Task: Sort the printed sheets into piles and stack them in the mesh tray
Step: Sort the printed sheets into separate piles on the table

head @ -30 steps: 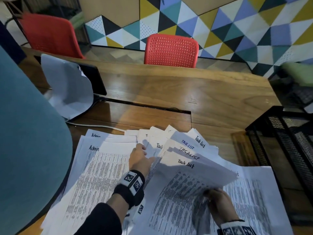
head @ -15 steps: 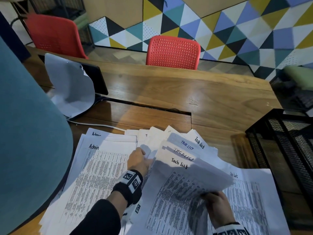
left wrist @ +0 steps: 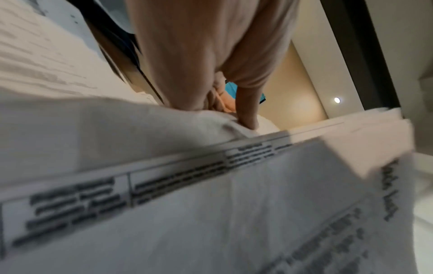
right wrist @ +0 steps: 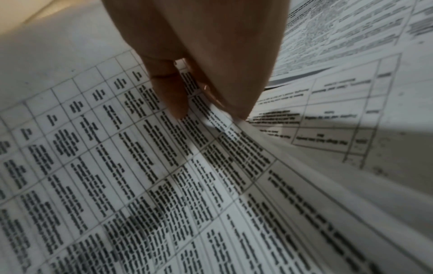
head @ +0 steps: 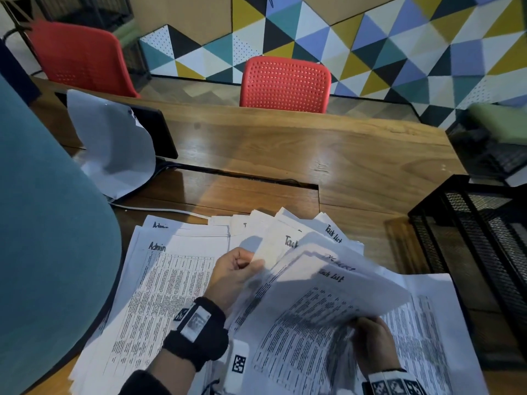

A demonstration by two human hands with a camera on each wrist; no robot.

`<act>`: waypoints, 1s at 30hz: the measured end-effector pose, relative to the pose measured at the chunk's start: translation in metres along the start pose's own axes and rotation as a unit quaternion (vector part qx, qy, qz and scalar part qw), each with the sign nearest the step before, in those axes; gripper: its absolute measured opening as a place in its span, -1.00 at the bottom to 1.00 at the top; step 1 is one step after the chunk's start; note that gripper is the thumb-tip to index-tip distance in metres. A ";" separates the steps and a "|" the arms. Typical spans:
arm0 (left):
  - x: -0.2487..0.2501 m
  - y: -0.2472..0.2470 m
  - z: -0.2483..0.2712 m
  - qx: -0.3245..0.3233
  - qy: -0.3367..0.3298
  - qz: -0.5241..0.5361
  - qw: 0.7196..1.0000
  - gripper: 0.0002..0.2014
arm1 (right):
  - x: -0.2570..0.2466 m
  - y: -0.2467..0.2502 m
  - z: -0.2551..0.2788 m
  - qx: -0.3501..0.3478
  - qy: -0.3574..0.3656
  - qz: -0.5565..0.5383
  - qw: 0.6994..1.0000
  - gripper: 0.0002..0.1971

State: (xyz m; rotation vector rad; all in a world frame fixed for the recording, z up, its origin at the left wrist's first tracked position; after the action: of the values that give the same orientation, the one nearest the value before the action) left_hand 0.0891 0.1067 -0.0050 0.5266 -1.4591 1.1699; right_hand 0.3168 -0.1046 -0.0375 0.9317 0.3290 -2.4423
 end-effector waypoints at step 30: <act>-0.006 0.002 -0.006 -0.017 0.041 -0.324 0.945 -0.62 | -0.030 0.011 0.025 -0.084 0.063 0.034 0.994 -0.77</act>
State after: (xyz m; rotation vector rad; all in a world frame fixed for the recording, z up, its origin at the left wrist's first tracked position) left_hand 0.0917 0.1111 -0.0125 0.8441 -1.1006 0.6312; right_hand 0.3282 -0.1125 0.0010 1.0073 0.5290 -2.2594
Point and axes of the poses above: each hand's wrist, its own z-axis away from the middle knuckle, its own y-axis out of the back of the hand, x = y × z, the point moved 9 cm from there along -z, towards the middle knuckle, and after that the axes turned 14 degrees about -y, right-handed, at the moved point
